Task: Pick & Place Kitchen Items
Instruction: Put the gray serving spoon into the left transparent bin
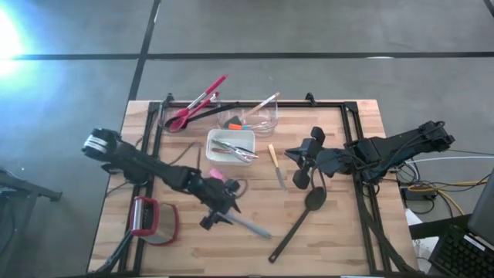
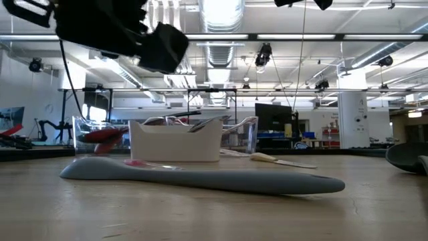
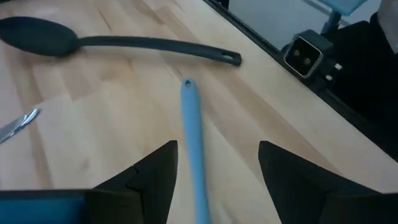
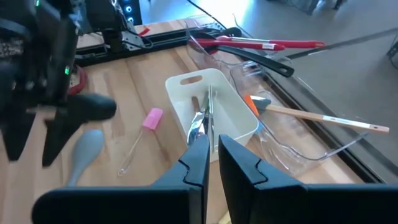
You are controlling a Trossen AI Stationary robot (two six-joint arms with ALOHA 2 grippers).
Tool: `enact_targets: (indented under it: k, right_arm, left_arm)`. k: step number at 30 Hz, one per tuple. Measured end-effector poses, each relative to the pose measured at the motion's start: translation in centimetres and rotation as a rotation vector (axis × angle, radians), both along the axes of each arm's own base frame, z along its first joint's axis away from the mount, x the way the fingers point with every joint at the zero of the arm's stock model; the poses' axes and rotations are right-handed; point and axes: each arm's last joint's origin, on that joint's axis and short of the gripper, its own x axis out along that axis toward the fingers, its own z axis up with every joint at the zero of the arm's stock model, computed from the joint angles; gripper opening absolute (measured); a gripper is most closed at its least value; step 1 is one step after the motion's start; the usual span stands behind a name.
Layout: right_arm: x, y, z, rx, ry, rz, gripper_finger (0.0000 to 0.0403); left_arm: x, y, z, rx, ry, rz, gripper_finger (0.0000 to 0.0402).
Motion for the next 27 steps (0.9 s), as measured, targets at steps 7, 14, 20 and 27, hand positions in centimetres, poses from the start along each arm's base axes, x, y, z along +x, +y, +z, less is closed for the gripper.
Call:
enact_targets:
  k: [7,14,20,27]
  right_arm:
    - [0.0,0.0,0.1,0.002,-0.007,0.000,0.0028]
    - [0.0,0.0,0.0,-0.001,-0.002,0.002,0.0029]
    - [0.0,0.0,0.0,-0.003,0.002,0.002,0.0029]
    - [0.0,0.0,0.0,-0.003,0.002,0.003,0.0029]
  left_arm:
    - [4.3,-1.8,-1.7,0.095,0.054,-0.070,0.0229]
    - [7.0,-2.7,-3.4,0.157,0.126,-0.103,0.0229]
    - [8.7,-3.2,-5.5,0.203,0.150,-0.110,0.0229]
    - [10.1,-3.6,-7.3,0.225,0.175,-0.085,0.0229]
